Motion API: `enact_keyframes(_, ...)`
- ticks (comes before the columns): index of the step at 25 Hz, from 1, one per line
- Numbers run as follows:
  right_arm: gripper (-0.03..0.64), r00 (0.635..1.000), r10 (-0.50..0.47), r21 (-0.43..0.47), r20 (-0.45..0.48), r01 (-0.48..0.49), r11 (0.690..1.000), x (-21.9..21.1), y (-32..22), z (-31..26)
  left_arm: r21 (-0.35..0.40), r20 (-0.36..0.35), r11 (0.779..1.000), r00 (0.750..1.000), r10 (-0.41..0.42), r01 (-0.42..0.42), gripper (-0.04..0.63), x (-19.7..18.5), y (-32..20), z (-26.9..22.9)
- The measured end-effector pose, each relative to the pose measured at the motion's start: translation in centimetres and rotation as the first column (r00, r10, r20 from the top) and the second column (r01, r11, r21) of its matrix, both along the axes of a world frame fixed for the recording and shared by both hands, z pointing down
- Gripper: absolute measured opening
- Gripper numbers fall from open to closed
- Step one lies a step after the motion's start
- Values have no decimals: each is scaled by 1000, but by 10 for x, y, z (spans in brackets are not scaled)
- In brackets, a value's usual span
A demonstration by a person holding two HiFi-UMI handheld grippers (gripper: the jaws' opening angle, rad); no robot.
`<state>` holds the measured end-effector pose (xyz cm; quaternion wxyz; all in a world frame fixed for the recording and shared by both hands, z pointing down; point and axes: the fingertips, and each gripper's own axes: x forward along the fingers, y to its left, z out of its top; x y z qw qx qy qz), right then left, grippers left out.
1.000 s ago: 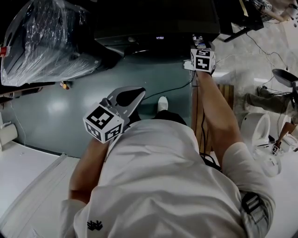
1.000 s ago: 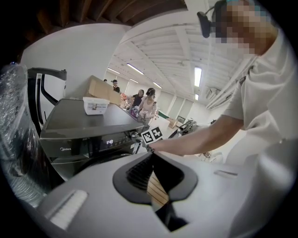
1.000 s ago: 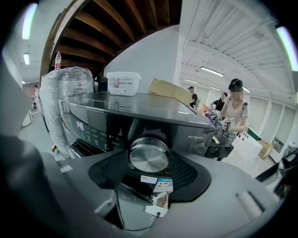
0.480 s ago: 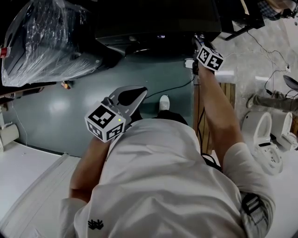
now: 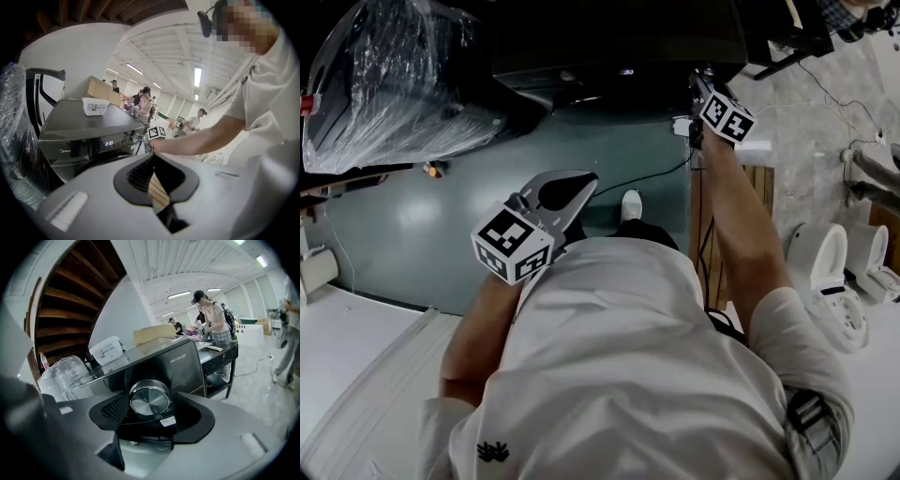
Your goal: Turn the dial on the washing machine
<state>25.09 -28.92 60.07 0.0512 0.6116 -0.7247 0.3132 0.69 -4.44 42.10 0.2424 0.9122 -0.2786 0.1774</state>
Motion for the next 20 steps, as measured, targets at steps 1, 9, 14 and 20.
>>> enact_keyframes(1, 270, 1000, -7, 1, -16, 7, 1000, 0, 0, -1, 0, 0, 1000, 1000, -1, 1, 54, -1, 0, 0)
enact_keyframes(9, 273, 936, -95, 10, -338, 105, 994, -1, 9, -10, -2, -3, 1000, 1000, 1, -1, 54, -1, 4, 0)
enact_keyframes(14, 287, 827, -173, -13, -534, 197, 980, -12, 8, -7, 0, 3, 1000, 1000, 1, -1, 54, -4, 7, 1)
enact_keyframes(20, 285, 807, -200, -46, -555, 210, 977, -17, 0, 9, 0, 10, 1000, 1000, -11, 11, 54, -7, 7, 1)
